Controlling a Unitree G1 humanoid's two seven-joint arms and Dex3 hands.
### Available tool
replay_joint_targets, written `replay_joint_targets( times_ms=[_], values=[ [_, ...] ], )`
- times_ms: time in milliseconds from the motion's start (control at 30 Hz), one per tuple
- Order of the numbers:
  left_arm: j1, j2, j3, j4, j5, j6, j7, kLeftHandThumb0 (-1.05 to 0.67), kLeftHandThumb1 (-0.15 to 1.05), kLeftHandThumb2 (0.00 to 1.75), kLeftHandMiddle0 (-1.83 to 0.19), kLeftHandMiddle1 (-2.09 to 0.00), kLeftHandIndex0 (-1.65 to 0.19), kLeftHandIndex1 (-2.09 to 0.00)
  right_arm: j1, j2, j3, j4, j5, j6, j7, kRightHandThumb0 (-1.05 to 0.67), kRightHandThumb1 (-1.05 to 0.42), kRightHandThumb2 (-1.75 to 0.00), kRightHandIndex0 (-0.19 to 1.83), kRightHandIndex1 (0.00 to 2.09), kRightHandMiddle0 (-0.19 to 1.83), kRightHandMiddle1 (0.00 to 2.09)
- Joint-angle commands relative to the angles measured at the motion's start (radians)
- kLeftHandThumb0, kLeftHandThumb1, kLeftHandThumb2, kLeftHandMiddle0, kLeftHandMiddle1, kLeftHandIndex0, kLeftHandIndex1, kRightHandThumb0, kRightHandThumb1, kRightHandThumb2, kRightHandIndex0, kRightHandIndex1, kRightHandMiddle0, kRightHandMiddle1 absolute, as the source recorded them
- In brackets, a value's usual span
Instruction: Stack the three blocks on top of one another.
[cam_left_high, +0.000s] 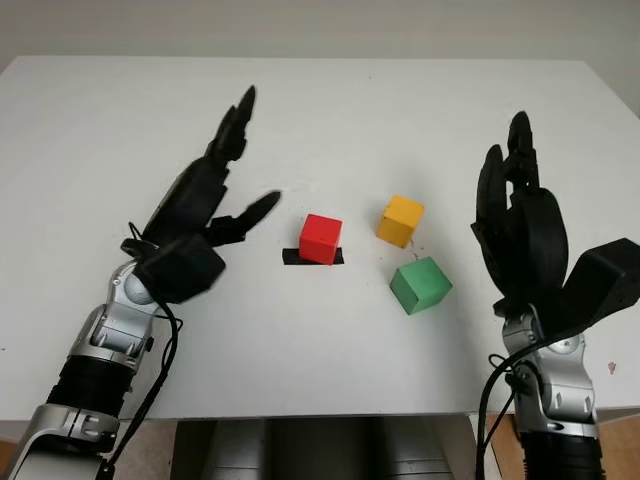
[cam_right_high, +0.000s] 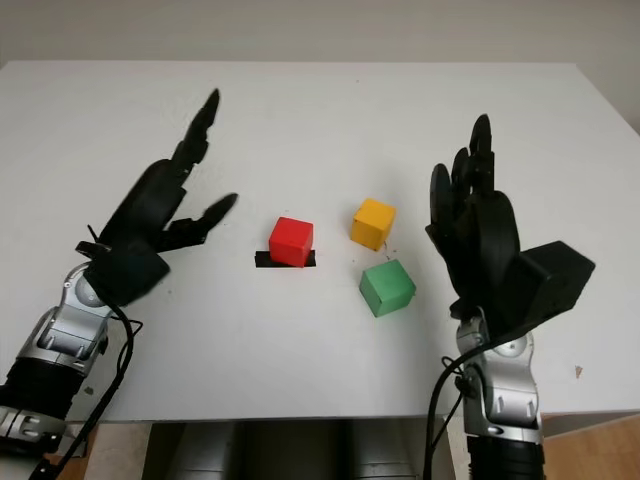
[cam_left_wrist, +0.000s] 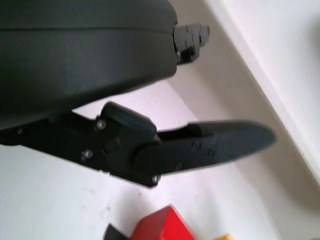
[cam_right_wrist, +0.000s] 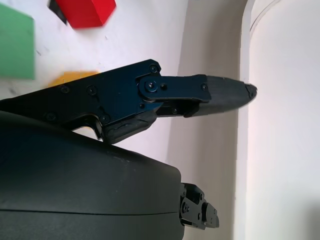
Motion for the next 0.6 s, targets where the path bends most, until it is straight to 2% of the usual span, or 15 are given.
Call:
replay_joint_targets(
  times_ms=[0, 133, 300, 367, 567],
  values=[
    [0.013, -0.013, 0.035, -0.014, -0.042, 0.037, -0.016, -0.88, 1.05, 0.63, 0.19, 0.00, 0.19, 0.00, -0.043, -0.056, -0.012, 0.012, -0.017, 0.006, 0.016, -0.76, -1.05, -0.23, -0.19, 0.00, -0.18, 0.01],
    [0.029, -0.039, 0.098, -0.006, -0.104, 0.063, 0.004, -0.92, 1.05, 0.59, 0.19, 0.00, 0.19, 0.00, -0.129, -0.169, -0.015, 0.078, -0.048, 0.010, 0.084, -0.79, -1.05, -0.14, -0.17, 0.02, -0.13, 0.04],
    [0.043, -0.040, 0.128, 0.004, -0.102, 0.061, 0.023, -0.88, 1.05, 0.58, 0.19, 0.00, 0.19, 0.00, -0.215, -0.284, 0.008, 0.158, -0.107, 0.025, 0.157, -0.80, -1.02, -0.07, -0.14, 0.04, -0.07, 0.07],
    [0.049, -0.040, 0.148, 0.011, -0.136, 0.054, -0.007, -0.85, 1.05, 0.58, 0.19, 0.00, 0.19, 0.00, -0.260, -0.326, 0.020, 0.205, -0.128, 0.031, 0.190, -0.77, -0.98, -0.05, -0.13, 0.04, -0.05, 0.08],
    [0.065, -0.057, 0.189, 0.010, -0.193, 0.035, -0.037, -0.83, 1.05, 0.48, 0.18, -0.04, 0.19, -0.01, -0.412, -0.453, 0.111, 0.413, -0.248, -0.112, 0.307, -0.60, -0.80, -0.02, 0.02, 0.12, 0.06, 0.12]
  ],
)
